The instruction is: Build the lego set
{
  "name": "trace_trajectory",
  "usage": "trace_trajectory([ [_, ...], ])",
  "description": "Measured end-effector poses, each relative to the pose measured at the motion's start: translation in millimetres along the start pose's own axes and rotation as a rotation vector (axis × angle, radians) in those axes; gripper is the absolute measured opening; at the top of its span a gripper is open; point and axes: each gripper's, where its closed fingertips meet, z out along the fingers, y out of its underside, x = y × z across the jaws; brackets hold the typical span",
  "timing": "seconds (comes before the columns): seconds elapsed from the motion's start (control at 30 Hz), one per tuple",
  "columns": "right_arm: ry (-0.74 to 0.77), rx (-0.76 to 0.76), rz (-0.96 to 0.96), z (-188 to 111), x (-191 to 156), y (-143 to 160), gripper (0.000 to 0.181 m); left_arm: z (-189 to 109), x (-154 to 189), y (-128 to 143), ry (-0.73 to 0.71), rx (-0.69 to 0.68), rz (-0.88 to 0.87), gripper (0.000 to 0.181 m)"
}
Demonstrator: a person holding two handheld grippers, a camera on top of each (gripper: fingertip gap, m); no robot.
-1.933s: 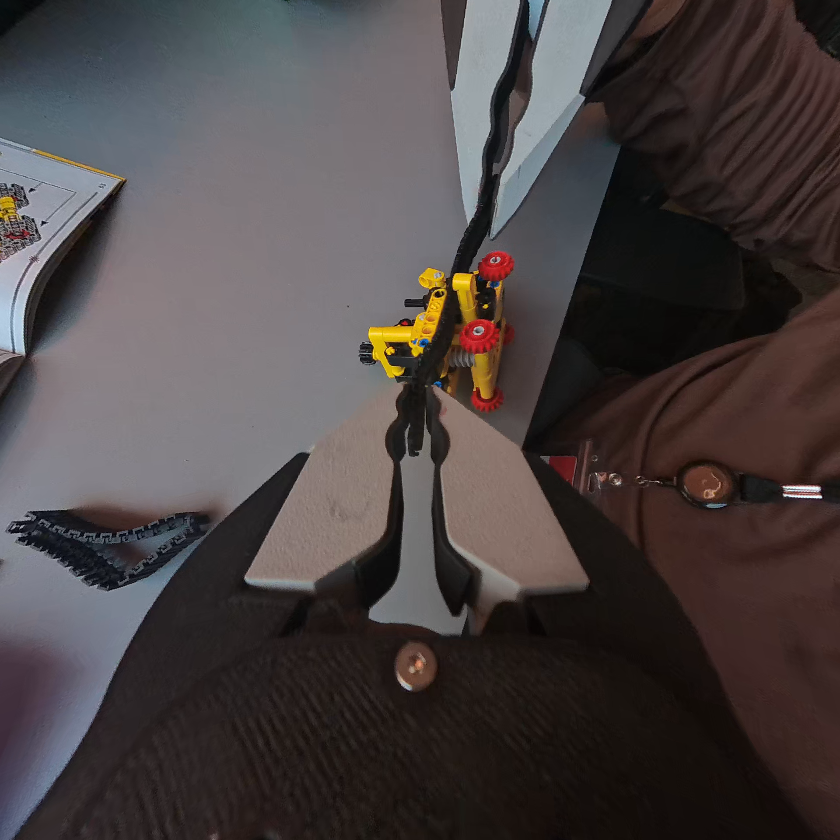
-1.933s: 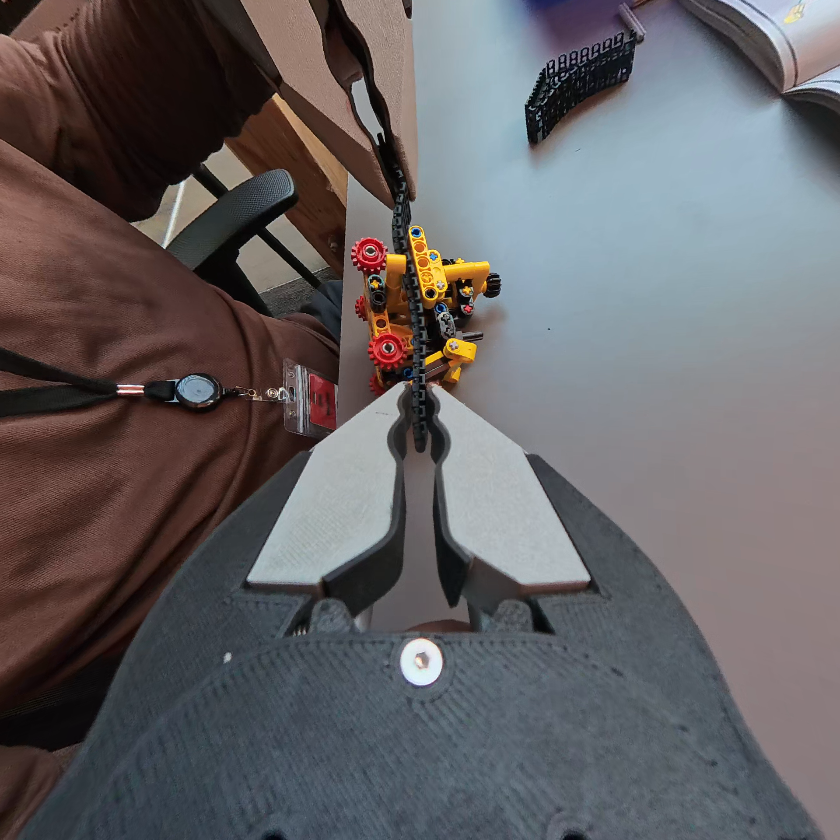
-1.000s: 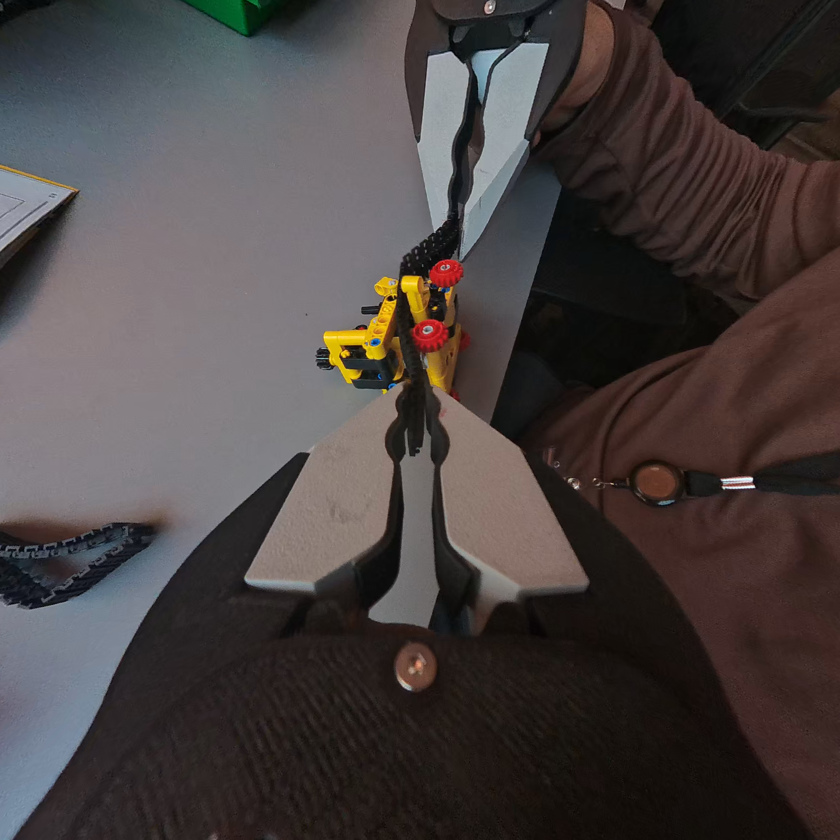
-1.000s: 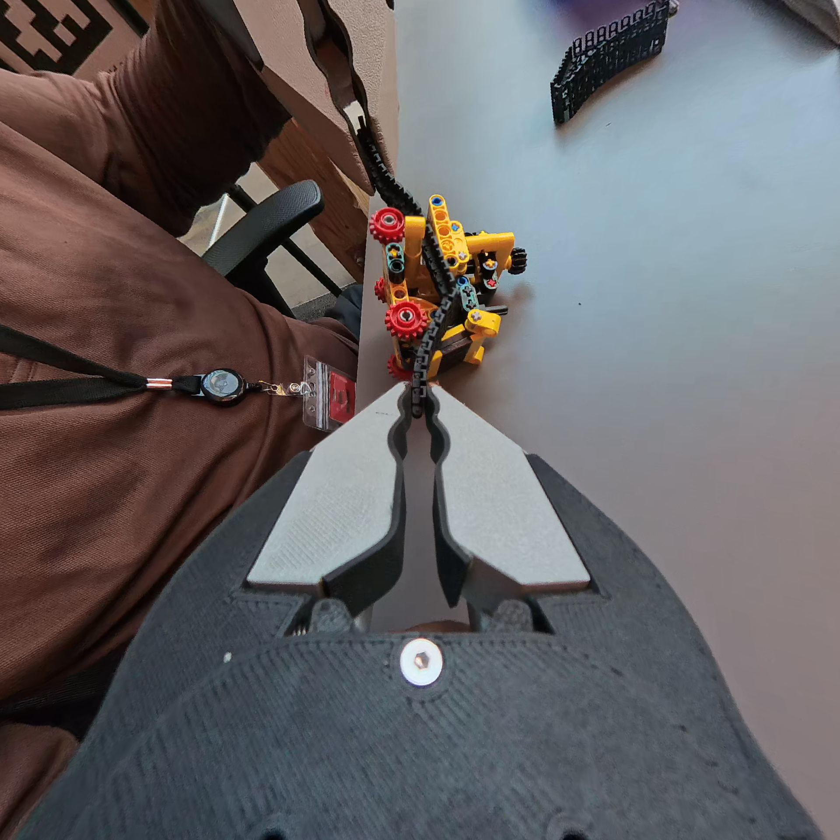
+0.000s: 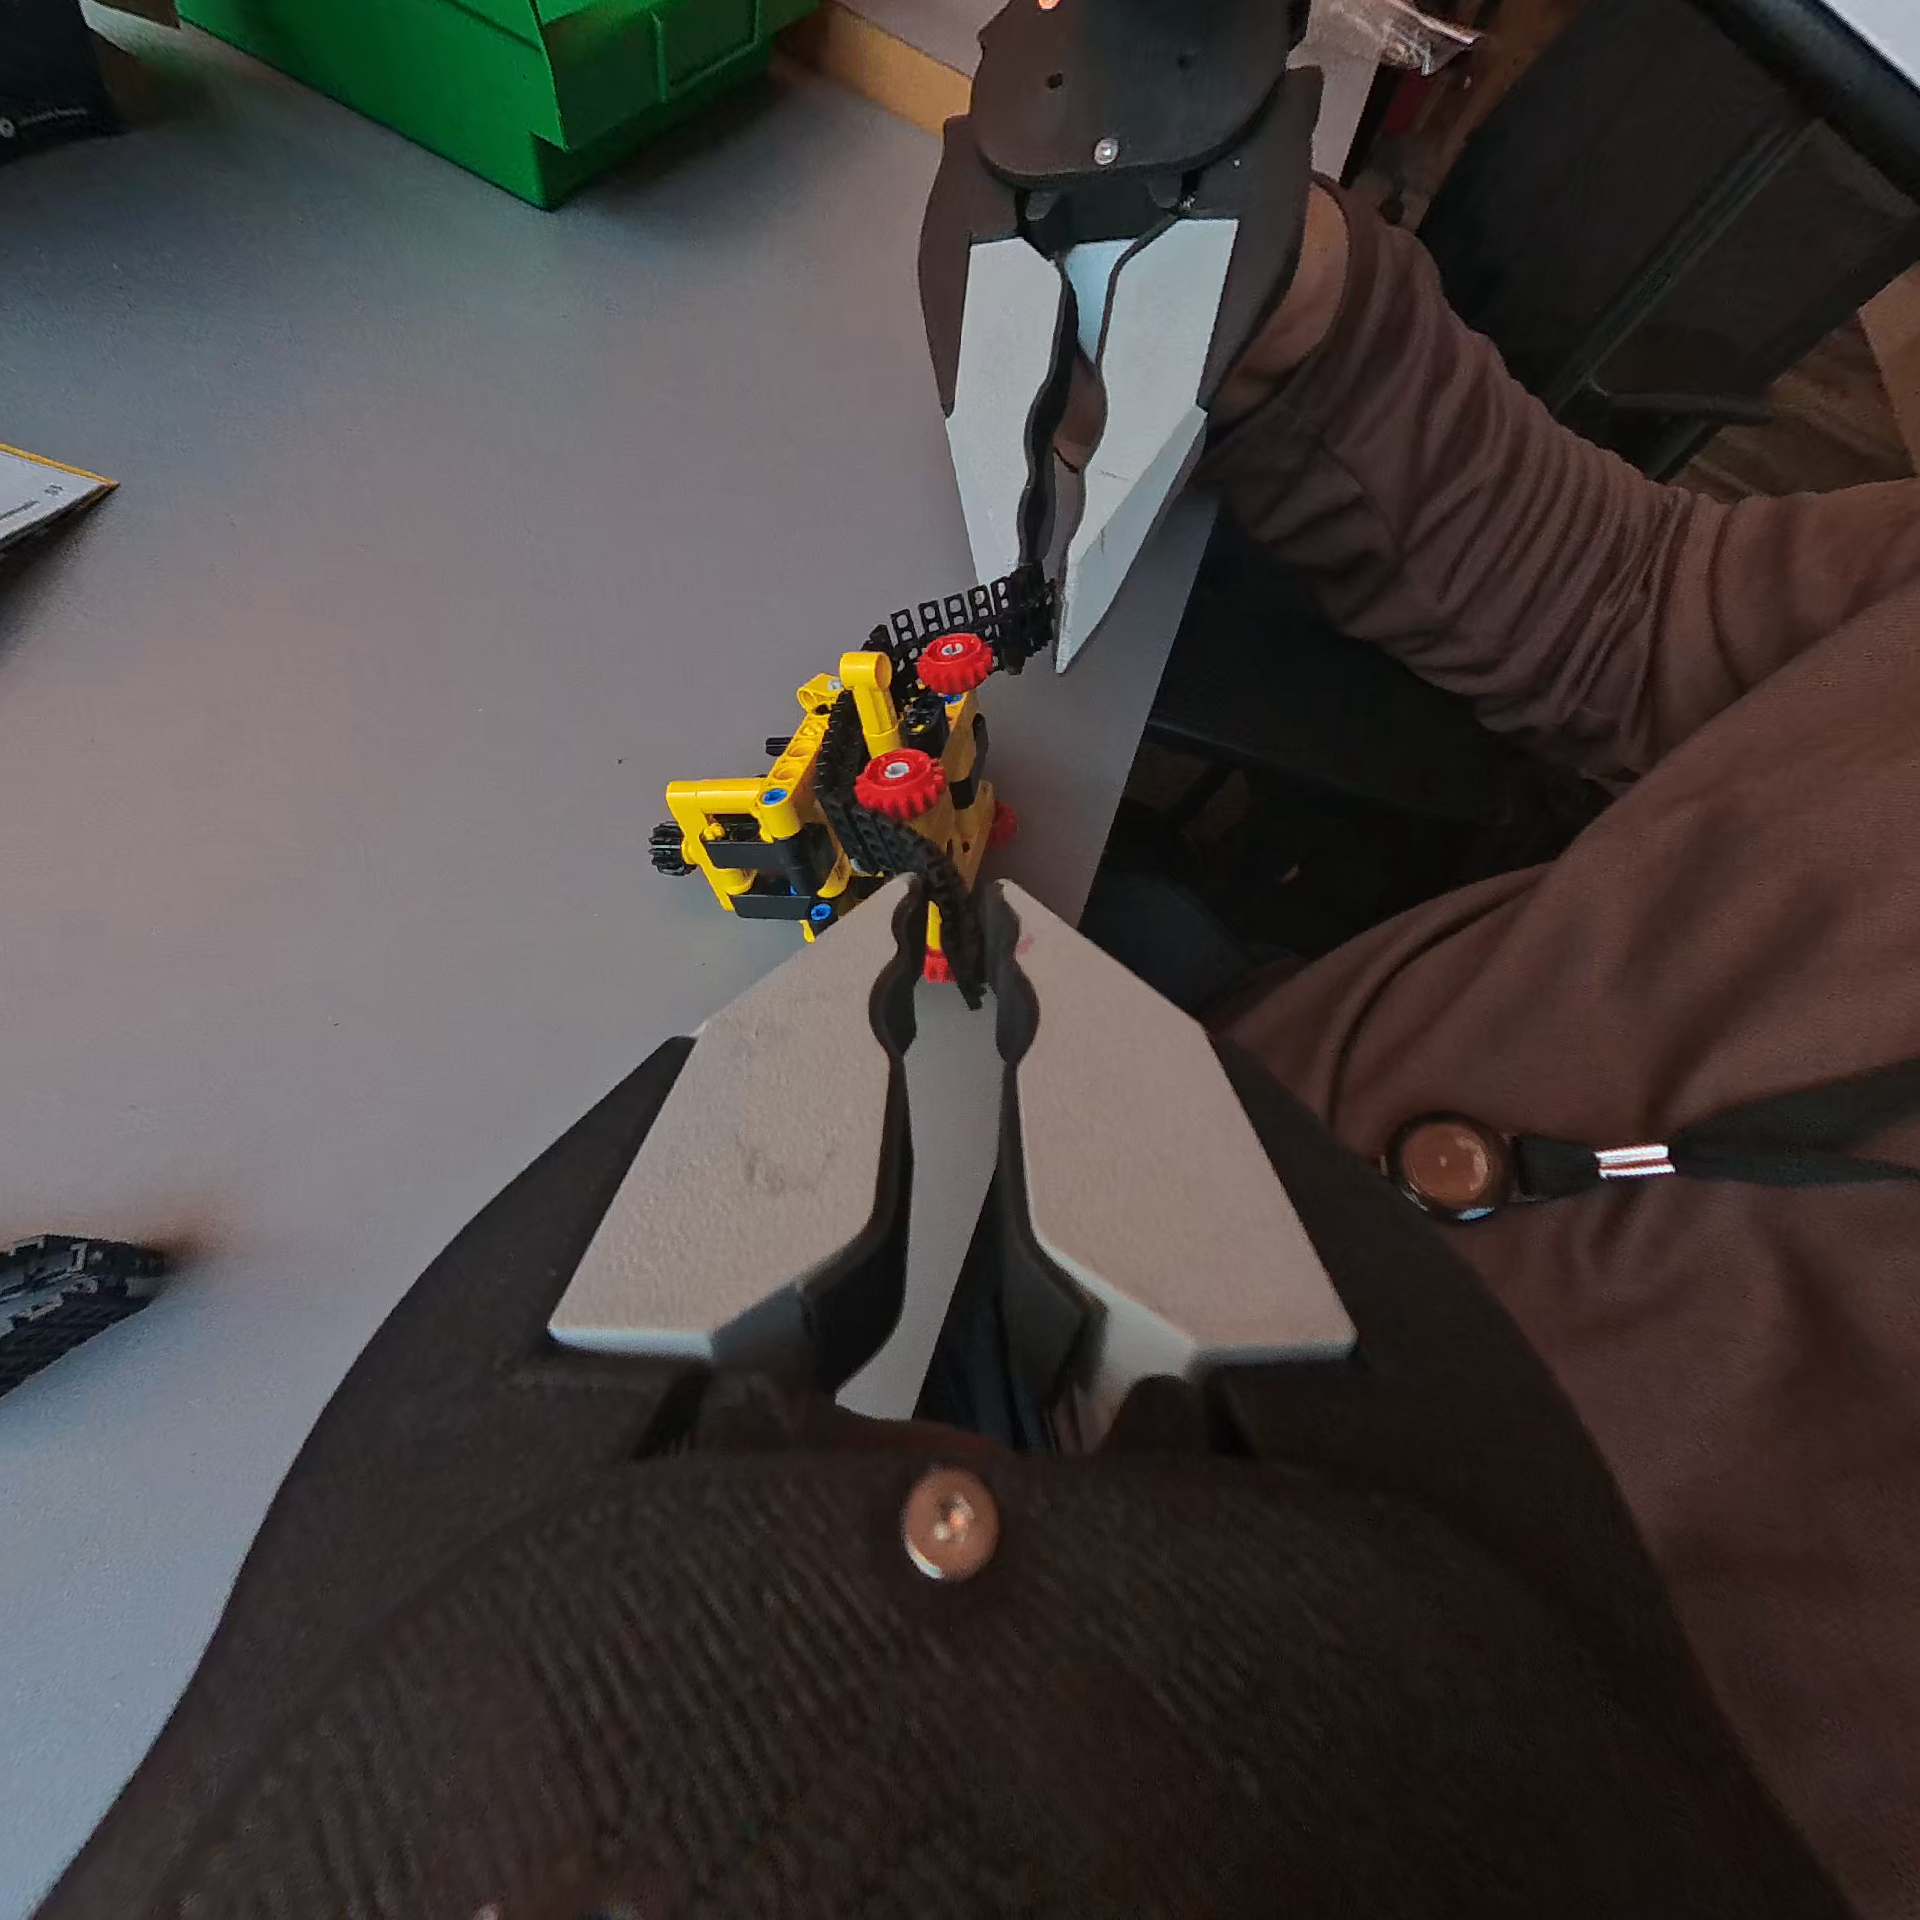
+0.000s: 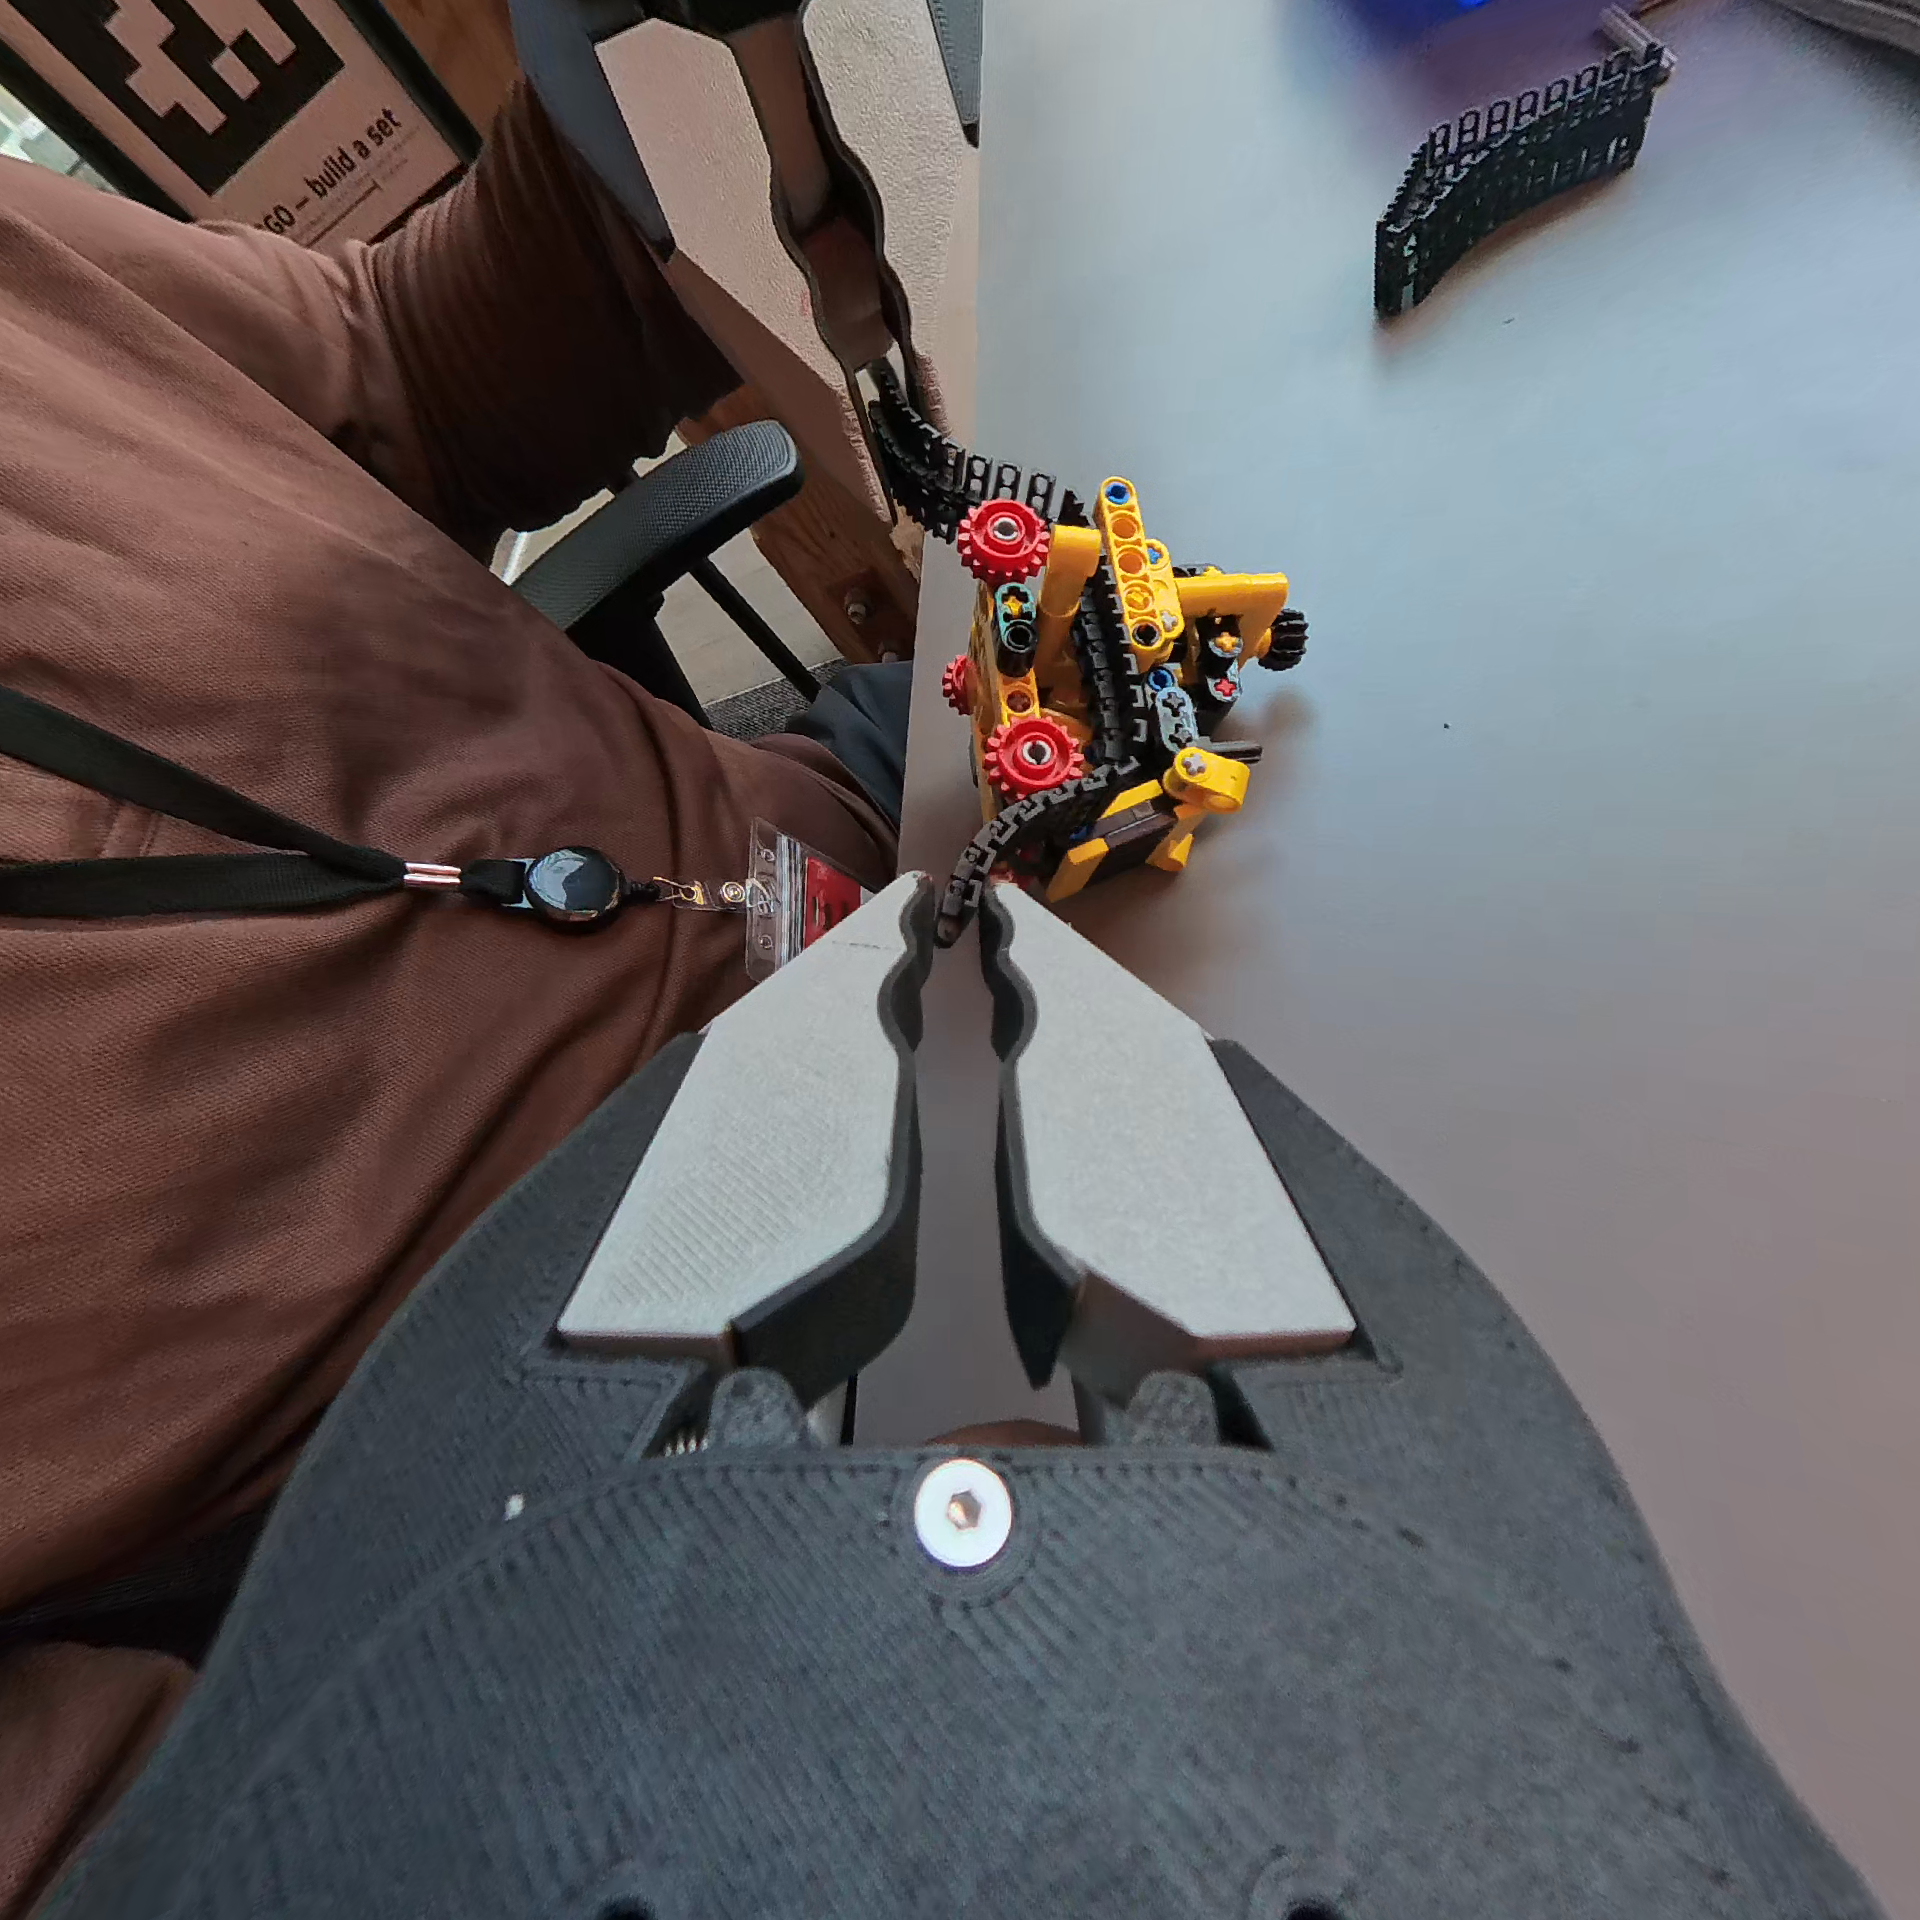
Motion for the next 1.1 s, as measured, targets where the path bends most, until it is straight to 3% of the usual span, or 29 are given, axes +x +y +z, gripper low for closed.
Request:
trace_trajectory([
  [0.43, 0.007, -0.006, -0.015, 2.5, -3.6, -0.2, 0.005, -1.4, -0.9, -4.5, 0.000, 0.022, -0.022, 0.006],
  [0.6, 0.010, -0.007, -0.028, 3.5, -7.2, -1.9, 0.006, 2.1, 4.6, -4.2, -0.002, 0.010, -0.012, 0.015],
  [1.1, 0.046, -0.013, -0.085, 9.0, -18.9, -7.4, 0.008, -0.3, 11.9, 0.1, -0.123, 0.035, 0.037, 0.013],
])
